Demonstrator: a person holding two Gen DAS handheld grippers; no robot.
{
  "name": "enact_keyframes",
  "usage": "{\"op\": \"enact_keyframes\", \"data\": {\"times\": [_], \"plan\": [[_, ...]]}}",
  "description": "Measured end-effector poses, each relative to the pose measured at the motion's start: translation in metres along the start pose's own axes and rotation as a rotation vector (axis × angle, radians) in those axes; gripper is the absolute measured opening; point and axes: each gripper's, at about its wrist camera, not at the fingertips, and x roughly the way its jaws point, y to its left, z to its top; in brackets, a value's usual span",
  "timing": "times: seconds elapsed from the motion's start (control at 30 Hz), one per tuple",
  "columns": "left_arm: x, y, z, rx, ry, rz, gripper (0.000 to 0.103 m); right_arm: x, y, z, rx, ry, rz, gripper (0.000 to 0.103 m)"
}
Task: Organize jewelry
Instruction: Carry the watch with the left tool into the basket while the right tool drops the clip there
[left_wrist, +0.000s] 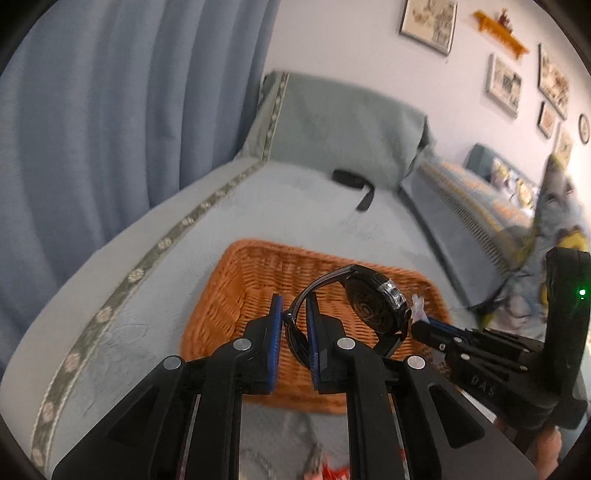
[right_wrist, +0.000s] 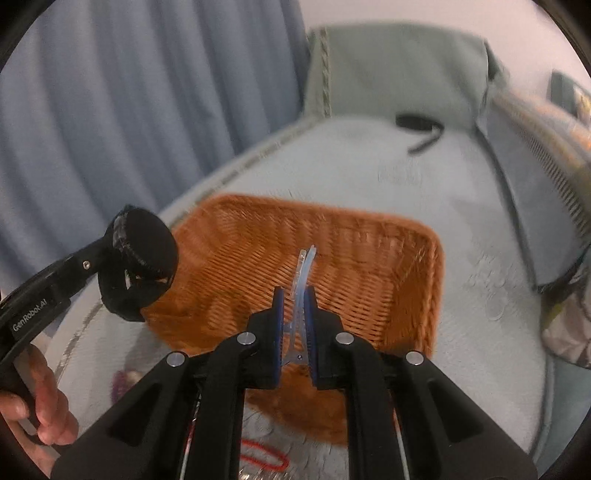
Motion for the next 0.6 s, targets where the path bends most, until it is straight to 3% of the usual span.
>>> {"op": "enact_keyframes", "data": {"times": [0.17,0.3,0.43,0.47,0.6], "plan": [[0.047,-0.001,-0.003,0.006,0.081,0.047,0.011,0.034,-0.009,-0.004,0.025,0.084,-0.023,0.009],[0.055,-0.003,-0.010,0.018,0.104,0.047,0.012,0.040,-0.009,-0.008,0.013,0.101,-0.030,0.009],[0.047,-0.001,-0.018,0.012,0.119,0.030,0.030,0.032,-0.005,-0.012,0.005,0.105,-0.039,0.012],[0.043,0.001,-0.017,0.010,0.110,0.026,0.041,0.030,-0.004,-0.012,0.002,0.100,-0.045,0.018],[0.004,0.012,-0.020,-0.011,0.056,-0.047,0.043,0.007,-0.009,-0.020,0.022,0.068,-0.031,0.040]]}}
